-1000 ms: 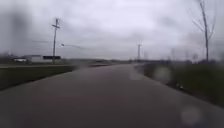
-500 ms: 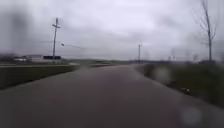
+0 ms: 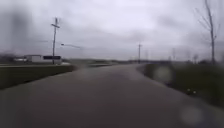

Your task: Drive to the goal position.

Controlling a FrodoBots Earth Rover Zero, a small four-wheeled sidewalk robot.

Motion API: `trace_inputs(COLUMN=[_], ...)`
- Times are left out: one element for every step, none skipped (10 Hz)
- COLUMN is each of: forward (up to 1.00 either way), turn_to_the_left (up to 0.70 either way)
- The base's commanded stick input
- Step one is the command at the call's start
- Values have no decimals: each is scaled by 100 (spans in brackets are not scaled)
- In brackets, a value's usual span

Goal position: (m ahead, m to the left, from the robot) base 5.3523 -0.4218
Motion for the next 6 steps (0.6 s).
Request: trace_inputs(forward=[50, 50, 50, 50, 50, 50], turn_to_the_left=[-1, -1, -1, -1, -1, -1])
